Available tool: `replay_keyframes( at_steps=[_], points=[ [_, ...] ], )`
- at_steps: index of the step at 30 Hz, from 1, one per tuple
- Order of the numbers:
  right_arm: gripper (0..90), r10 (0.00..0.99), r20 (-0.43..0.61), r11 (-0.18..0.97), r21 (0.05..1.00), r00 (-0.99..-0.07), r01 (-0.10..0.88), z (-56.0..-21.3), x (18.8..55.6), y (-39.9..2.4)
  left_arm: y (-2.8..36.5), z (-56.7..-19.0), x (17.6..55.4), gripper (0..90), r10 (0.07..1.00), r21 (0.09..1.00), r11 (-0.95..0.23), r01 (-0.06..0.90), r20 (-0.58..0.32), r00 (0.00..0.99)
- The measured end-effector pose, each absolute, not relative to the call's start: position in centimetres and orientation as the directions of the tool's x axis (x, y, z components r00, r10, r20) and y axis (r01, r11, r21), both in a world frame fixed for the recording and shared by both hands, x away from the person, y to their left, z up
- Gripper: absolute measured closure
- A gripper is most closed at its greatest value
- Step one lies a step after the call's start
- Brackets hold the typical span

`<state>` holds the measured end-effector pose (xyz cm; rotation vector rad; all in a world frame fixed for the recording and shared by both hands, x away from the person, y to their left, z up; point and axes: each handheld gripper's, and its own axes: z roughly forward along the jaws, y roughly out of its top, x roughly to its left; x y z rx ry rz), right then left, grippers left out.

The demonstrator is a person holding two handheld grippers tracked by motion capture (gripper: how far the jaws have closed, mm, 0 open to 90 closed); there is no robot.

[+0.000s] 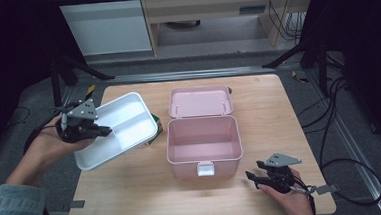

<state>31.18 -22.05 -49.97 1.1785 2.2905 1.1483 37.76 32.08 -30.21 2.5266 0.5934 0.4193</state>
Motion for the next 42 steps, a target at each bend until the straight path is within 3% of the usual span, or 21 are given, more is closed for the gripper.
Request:
replay_keyframes(
  at_steps=[8, 18, 35, 37, 39, 40, 41, 42],
  points=[
    [40.5, 0.796, 0.076, 0.334, 0.773, -0.601, 0.539, -50.1, 31.3, -22.2, 33.1, -35.2, 35.4, 89.5, 0.482, 0.511, -0.782, 0.356, 0.135, 0.866],
    [40.5, 0.795, 0.076, 0.338, 0.768, -0.601, 0.544, -50.3, 31.3, -22.1, 31.2, -42.6, 34.0, 89.5, 0.462, 0.474, -0.793, 0.383, 0.057, 0.885],
    [39.3, 0.792, 0.077, 0.340, 0.767, -0.605, 0.543, -50.3, 31.3, -22.0, 30.5, -46.8, 34.4, 88.5, 0.511, 0.437, -0.774, 0.459, 0.002, 0.860],
    [37.4, 0.793, 0.076, 0.342, 0.765, -0.604, 0.546, -50.3, 31.3, -22.0, 30.5, -46.7, 34.4, 75.8, 0.521, 0.440, -0.769, 0.465, 0.007, 0.854],
    [37.0, 0.794, 0.076, 0.342, 0.764, -0.603, 0.547, -50.4, 31.3, -22.0, 30.7, -46.2, 34.4, 71.4, 0.538, 0.449, -0.759, 0.472, 0.024, 0.842],
    [36.1, 0.794, 0.077, 0.341, 0.764, -0.602, 0.548, -50.3, 31.3, -22.0, 30.7, -45.8, 34.4, 63.8, 0.553, 0.462, -0.748, 0.477, 0.036, 0.832],
    [31.5, 0.799, 0.073, 0.339, 0.765, -0.597, 0.547, -50.3, 31.3, -22.0, 30.8, -45.1, 34.5, 46.8, 0.576, 0.480, -0.731, 0.485, 0.053, 0.816],
    [31.5, 0.799, 0.073, 0.339, 0.765, -0.597, 0.547, -50.3, 31.3, -22.0, 30.8, -44.7, 34.6, 46.8, 0.590, 0.488, -0.721, 0.491, 0.062, 0.805]
  ],
)
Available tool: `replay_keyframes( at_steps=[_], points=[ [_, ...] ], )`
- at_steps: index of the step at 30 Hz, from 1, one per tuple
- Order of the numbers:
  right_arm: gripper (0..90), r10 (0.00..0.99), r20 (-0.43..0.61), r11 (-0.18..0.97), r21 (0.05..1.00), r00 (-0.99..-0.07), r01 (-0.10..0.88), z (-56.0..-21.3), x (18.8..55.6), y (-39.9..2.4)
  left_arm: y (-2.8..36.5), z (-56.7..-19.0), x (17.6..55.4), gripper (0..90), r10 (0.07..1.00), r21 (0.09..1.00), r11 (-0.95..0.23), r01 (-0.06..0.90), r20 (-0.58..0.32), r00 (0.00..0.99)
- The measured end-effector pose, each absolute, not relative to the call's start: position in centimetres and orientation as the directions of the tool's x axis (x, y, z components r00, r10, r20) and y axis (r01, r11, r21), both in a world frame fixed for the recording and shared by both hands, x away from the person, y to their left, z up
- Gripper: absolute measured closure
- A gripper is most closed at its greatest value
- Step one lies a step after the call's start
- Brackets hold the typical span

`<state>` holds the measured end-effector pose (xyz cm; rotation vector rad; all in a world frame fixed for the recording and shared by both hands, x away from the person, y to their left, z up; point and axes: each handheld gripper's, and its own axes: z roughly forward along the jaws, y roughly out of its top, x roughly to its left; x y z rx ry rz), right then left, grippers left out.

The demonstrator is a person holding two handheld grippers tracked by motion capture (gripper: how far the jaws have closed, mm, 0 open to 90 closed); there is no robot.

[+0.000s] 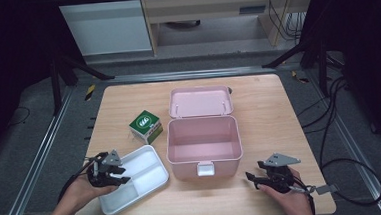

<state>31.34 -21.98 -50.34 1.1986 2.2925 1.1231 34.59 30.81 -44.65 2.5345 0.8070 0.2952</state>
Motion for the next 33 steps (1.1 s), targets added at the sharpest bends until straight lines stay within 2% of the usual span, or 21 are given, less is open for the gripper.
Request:
replay_keyframes(
  at_steps=[1, 2, 3, 6, 7, 13, 21, 33],
  points=[
    [29.9, 0.802, 0.074, 0.335, 0.767, -0.593, 0.548, -50.3, 31.3, -22.0, 30.8, -44.0, 34.8, 40.4, 0.610, 0.498, -0.709, 0.500, 0.076, 0.789],
    [24.7, 0.810, 0.075, 0.324, 0.770, -0.582, 0.550, -50.3, 31.4, -22.0, 30.8, -43.4, 35.0, 28.9, 0.628, 0.505, -0.698, 0.508, 0.089, 0.773],
    [24.7, 0.810, 0.075, 0.324, 0.770, -0.582, 0.550, -50.3, 31.4, -22.0, 30.7, -42.8, 35.3, 28.9, 0.642, 0.511, -0.688, 0.515, 0.099, 0.760],
    [19.1, 0.821, 0.067, 0.313, 0.778, -0.567, 0.545, -50.2, 31.4, -21.9, 30.5, -41.1, 37.2, 14.1, 0.698, 0.536, -0.640, 0.551, 0.104, 0.709],
    [19.1, 0.821, 0.067, 0.313, 0.778, -0.567, 0.545, -50.2, 31.4, -21.9, 30.5, -41.1, 37.2, 12.5, 0.698, 0.536, -0.640, 0.551, 0.104, 0.709],
    [16.5, 0.821, 0.072, 0.309, 0.778, -0.566, 0.547, -50.3, 31.4, -21.8, 30.0, -40.4, 41.1, 6.3, 0.770, 0.581, -0.545, 0.605, 0.060, 0.636],
    [16.0, 0.813, 0.081, 0.317, 0.770, -0.577, 0.554, -50.4, 31.2, -21.6, 27.6, -40.5, 46.0, 5.0, 0.773, 0.584, -0.536, 0.609, 0.050, 0.632],
    [16.0, 0.810, 0.083, 0.319, 0.768, -0.580, 0.555, -50.4, 31.2, -21.7, 26.1, -42.4, 49.3, 3.9, 0.781, 0.558, -0.530, 0.638, 0.029, 0.624]
  ],
)
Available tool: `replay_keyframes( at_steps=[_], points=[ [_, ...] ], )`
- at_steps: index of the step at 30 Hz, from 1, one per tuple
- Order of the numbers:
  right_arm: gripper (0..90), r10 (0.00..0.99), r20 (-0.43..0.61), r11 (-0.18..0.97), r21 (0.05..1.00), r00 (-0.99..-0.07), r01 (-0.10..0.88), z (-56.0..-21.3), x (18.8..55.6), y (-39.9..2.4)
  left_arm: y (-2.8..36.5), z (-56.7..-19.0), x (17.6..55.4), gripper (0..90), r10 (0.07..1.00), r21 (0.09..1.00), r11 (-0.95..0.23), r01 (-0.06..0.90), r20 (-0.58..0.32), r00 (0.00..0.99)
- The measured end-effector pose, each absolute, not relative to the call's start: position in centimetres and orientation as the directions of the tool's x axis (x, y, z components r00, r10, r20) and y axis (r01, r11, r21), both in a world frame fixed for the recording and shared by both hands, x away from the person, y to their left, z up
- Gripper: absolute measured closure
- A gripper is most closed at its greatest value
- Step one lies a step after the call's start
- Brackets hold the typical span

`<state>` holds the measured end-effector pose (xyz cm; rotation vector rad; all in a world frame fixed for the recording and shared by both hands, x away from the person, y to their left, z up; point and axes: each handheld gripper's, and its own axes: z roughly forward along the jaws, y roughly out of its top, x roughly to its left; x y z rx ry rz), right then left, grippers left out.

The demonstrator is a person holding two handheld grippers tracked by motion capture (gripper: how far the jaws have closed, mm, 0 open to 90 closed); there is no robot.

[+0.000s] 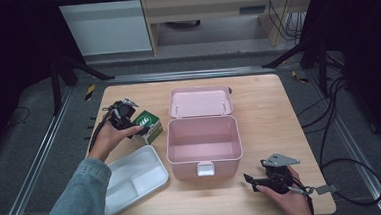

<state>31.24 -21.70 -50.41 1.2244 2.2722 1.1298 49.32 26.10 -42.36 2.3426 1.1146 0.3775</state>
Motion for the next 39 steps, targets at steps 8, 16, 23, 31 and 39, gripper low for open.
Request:
replay_keyframes(
  at_steps=[8, 16, 23, 31, 39],
  points=[
    [16.8, 0.807, 0.088, 0.323, 0.762, -0.583, 0.561, -50.6, 31.4, -21.6, 25.5, -43.6, 50.2, 4.1, 0.772, 0.520, -0.553, 0.651, 0.027, 0.635],
    [17.8, 0.804, 0.084, 0.328, 0.763, -0.589, 0.557, -50.6, 31.4, -21.6, 25.5, -44.4, 50.8, 5.1, 0.772, 0.501, -0.552, 0.667, 0.004, 0.636],
    [18.2, 0.801, 0.083, 0.333, 0.762, -0.593, 0.556, -50.6, 31.4, -21.5, 25.3, -44.7, 50.9, 10.5, 0.770, 0.492, -0.550, 0.675, -0.014, 0.638],
    [18.4, 0.804, 0.079, 0.332, 0.762, -0.589, 0.556, -50.7, 31.5, -21.7, 25.3, -44.5, 51.0, 16.6, 0.767, 0.490, -0.555, 0.673, -0.012, 0.642],
    [18.8, 0.804, 0.075, 0.334, 0.763, -0.589, 0.553, -50.7, 31.5, -21.6, 25.5, -43.2, 50.7, 17.7, 0.752, 0.513, -0.565, 0.647, -0.003, 0.659]
  ],
)
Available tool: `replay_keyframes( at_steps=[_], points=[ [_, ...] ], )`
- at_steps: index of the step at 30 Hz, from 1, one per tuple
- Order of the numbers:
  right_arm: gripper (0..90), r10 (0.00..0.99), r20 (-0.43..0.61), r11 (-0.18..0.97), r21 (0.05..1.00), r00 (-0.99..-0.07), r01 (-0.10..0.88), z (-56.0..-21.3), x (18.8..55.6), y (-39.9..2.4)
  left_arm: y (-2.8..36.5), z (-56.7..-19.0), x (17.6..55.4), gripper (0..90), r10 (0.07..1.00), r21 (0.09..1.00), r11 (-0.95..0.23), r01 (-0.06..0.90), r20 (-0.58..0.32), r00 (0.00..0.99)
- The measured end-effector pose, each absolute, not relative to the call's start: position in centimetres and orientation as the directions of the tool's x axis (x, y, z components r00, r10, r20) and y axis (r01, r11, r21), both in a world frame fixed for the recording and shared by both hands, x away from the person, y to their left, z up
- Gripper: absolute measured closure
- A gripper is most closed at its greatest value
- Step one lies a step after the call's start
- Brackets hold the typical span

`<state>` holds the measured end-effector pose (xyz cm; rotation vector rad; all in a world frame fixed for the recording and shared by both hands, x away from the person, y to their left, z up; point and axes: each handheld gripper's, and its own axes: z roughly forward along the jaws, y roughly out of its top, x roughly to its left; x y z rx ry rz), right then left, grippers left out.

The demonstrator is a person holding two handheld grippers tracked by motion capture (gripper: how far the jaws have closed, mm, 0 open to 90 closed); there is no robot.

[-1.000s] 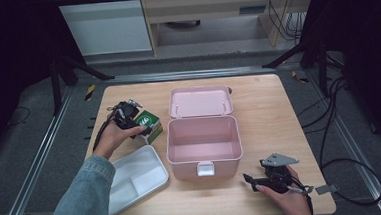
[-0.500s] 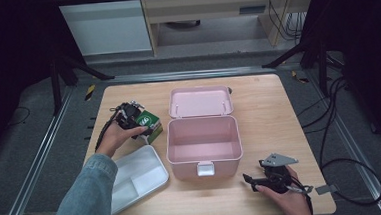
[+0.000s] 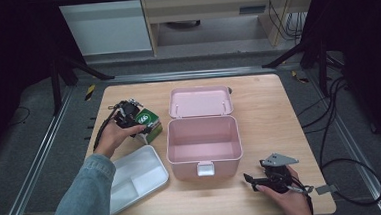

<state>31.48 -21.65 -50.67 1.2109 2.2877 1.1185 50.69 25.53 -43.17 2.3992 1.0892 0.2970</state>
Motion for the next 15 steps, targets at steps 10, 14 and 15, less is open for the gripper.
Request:
replay_keyframes(
  at_steps=[10, 14, 15],
  points=[
    [19.0, 0.811, 0.075, 0.329, 0.761, -0.580, 0.559, -50.7, 31.4, -21.7, 25.3, -40.1, 49.7, 17.7, 0.717, 0.540, -0.607, 0.583, 0.055, 0.695],
    [19.1, 0.817, 0.070, 0.326, 0.764, -0.573, 0.558, -50.6, 31.5, -21.8, 25.0, -38.7, 49.2, 17.7, 0.707, 0.556, -0.615, 0.559, 0.077, 0.703],
    [19.2, 0.818, 0.067, 0.324, 0.767, -0.571, 0.554, -50.6, 31.5, -21.9, 24.9, -38.3, 49.1, 17.7, 0.705, 0.558, -0.618, 0.554, 0.081, 0.704]
  ],
)
